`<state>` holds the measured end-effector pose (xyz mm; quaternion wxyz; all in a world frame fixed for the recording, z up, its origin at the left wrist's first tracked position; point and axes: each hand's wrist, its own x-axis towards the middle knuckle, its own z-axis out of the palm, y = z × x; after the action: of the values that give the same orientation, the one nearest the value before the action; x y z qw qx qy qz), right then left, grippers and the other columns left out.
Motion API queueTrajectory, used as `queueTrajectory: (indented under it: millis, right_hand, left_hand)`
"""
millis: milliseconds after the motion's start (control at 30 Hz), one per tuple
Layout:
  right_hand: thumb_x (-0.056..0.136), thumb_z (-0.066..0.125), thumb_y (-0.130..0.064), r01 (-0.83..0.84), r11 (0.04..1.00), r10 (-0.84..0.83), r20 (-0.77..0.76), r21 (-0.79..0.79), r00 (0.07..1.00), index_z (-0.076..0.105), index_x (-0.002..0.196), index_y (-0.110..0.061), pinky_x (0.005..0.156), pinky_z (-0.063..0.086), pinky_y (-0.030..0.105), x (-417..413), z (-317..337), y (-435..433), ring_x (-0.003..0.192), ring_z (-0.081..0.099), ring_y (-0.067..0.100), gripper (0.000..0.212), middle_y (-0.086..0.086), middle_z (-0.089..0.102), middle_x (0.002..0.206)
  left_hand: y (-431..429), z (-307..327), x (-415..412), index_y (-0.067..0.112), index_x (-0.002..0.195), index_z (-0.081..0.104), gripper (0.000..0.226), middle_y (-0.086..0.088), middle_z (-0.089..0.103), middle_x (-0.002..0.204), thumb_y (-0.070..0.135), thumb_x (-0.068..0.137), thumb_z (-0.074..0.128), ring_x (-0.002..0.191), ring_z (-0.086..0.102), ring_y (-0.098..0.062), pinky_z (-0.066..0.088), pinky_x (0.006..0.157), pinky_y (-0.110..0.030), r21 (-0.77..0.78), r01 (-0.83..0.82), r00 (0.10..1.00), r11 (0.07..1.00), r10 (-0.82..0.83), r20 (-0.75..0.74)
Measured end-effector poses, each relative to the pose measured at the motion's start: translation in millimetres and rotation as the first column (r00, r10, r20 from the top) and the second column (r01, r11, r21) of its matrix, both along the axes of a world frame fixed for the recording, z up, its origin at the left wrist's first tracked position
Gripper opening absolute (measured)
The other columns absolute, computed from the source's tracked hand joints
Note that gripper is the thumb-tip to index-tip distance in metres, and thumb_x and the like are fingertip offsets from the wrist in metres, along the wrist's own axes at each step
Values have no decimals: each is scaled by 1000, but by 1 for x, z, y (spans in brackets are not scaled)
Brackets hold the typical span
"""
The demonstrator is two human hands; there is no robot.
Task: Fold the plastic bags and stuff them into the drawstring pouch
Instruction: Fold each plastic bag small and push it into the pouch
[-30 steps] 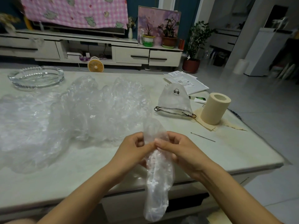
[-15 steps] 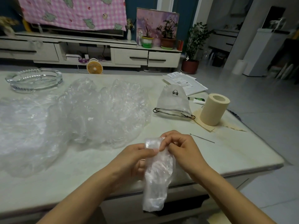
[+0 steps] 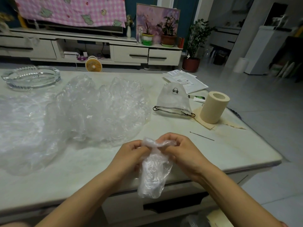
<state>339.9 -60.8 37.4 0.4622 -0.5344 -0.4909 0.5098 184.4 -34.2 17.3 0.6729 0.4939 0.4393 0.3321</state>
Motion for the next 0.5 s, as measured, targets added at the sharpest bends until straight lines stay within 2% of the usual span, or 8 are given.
queueTrajectory:
  millis: [33, 100, 167, 233, 333, 400, 467, 500]
  right_hand:
    - [79, 52, 17, 5, 1000, -6, 36, 29, 999, 65, 71, -11, 64, 48, 24, 0, 0, -1, 72, 60, 16, 33, 6, 66, 77]
    - [74, 45, 23, 7, 994, -21, 119, 113, 993, 65, 62, -16, 65, 52, 26, 2, -1, -1, 77, 65, 13, 46, 0, 72, 84]
    - [68, 40, 27, -19, 980, -21, 198, 199, 980, 65, 57, -18, 68, 53, 28, 4, -3, 0, 83, 66, 8, 53, -4, 73, 85]
    - [65, 42, 30, -53, 960, -21, 261, 274, 965, 65, 54, -17, 67, 51, 21, 4, -7, 1, 81, 64, 2, 53, -7, 70, 82]
    - [65, 46, 27, -106, 944, -23, 382, 312, 924, 70, 58, -18, 73, 47, 16, 3, -10, 1, 86, 59, 1, 52, -7, 63, 90]
    - [71, 47, 20, -103, 968, 33, 293, 227, 956, 73, 65, -20, 76, 49, 19, 5, -7, 2, 91, 59, 4, 48, -5, 64, 95]
    - [70, 51, 0, -88, 994, 88, 5, 67, 996, 73, 89, -16, 75, 52, 26, 9, -1, 4, 90, 63, 12, 33, 1, 67, 97]
    - [69, 53, -9, -112, 994, 108, -143, -16, 984, 68, 102, -15, 75, 53, 30, 12, 1, 4, 91, 65, 17, 37, 5, 67, 101]
  left_hand:
    - [1, -1, 0, -7, 109, 62, 33, -29, 62, 94, 15, 84, 56, 82, 56, -30, 40, 75, -37, -78, -4, 999, 997, 6, 33]
    - [3, 0, 0, -8, 108, 60, 39, -35, 61, 94, 20, 84, 47, 77, 58, -32, 46, 72, -35, -191, -12, 994, 981, 32, 100]
    - [6, 1, -1, -2, 103, 61, 41, -23, 64, 79, 31, 92, 40, 60, 62, -26, 52, 57, -28, -230, 22, 989, 973, 11, 144]
    - [3, 4, -2, 2, 102, 64, 49, -18, 66, 82, 45, 91, 43, 62, 64, -24, 53, 57, -29, -211, 94, 989, 973, -67, 134]
    - [-2, 3, -1, 2, 107, 66, 32, -18, 66, 93, 25, 87, 57, 73, 63, -24, 52, 62, -31, -138, 113, 991, 984, -101, 93]
    - [-2, 0, -2, 1, 102, 66, 19, -17, 69, 90, 11, 90, 56, 72, 66, -24, 52, 66, -35, -106, 47, 996, 993, -39, 80]
    - [-2, -2, -2, 1, 98, 66, 15, -20, 71, 94, 10, 92, 55, 82, 68, -32, 52, 79, -43, -51, -30, 997, 998, 34, 70]
    - [-1, -3, -2, 2, 100, 66, 15, -20, 71, 95, 11, 92, 56, 86, 68, -34, 52, 82, -44, -7, -66, 996, 998, 67, 51]
